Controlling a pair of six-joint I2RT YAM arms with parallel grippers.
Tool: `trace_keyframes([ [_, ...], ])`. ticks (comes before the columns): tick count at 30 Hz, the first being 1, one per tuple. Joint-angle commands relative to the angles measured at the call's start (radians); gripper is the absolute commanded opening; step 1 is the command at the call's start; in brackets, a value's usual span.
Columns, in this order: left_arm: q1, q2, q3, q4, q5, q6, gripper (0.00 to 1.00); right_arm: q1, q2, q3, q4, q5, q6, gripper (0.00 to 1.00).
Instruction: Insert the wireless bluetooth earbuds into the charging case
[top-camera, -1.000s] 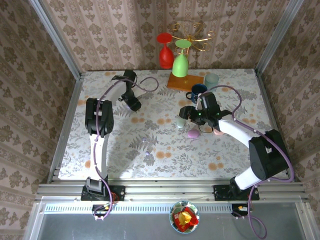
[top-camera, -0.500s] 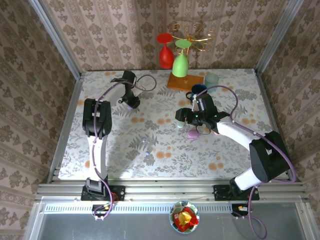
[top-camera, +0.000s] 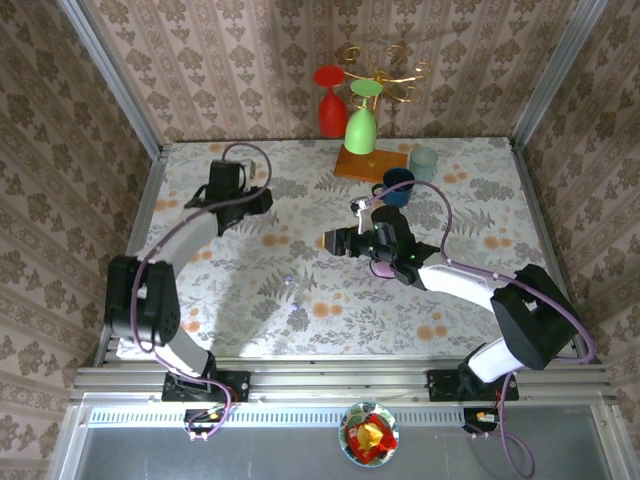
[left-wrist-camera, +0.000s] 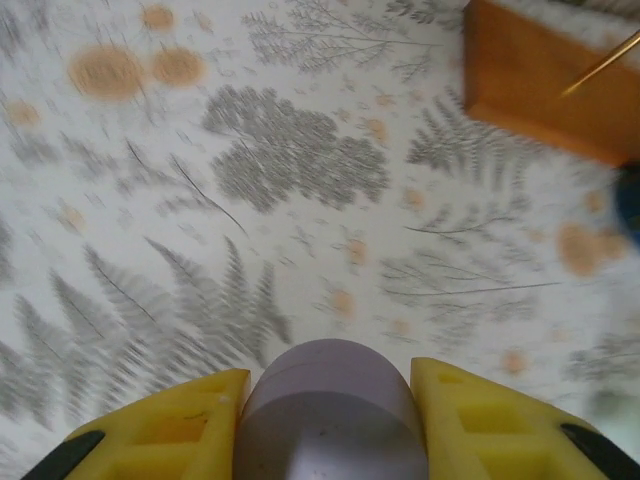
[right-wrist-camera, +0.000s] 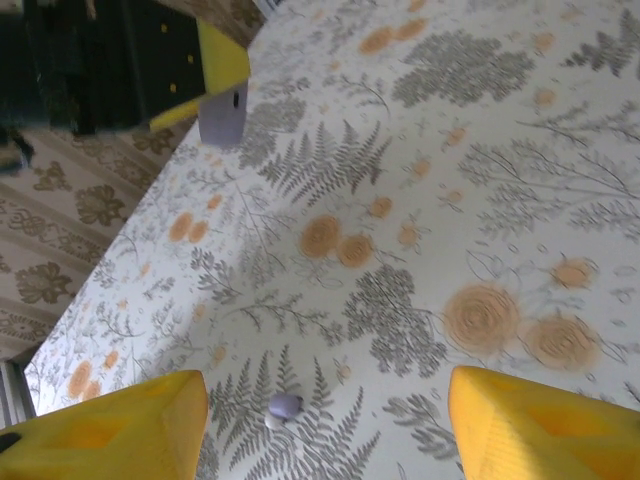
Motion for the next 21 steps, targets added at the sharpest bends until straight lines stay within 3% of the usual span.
trace_keyframes([
  [1,-0.044,-0.122,-0.161,0.247,0.026,-0.407,0.19,0.024,0.034,-0.005,0.187,0.000,-0.039,0.68],
  [6,-0.129,-0.280,-0.315,0.328,-0.088,-0.721,0.22,0.069,0.085,0.032,0.238,-0.029,-0.092,0.71],
  [9,-0.157,-0.330,-0.365,0.368,-0.100,-0.852,0.21,0.084,0.116,0.062,0.249,-0.053,-0.100,0.71],
  [21,-0.212,-0.406,-0.391,0.358,-0.092,-0.970,0.21,0.132,0.231,0.187,0.272,-0.124,-0.108,0.72],
])
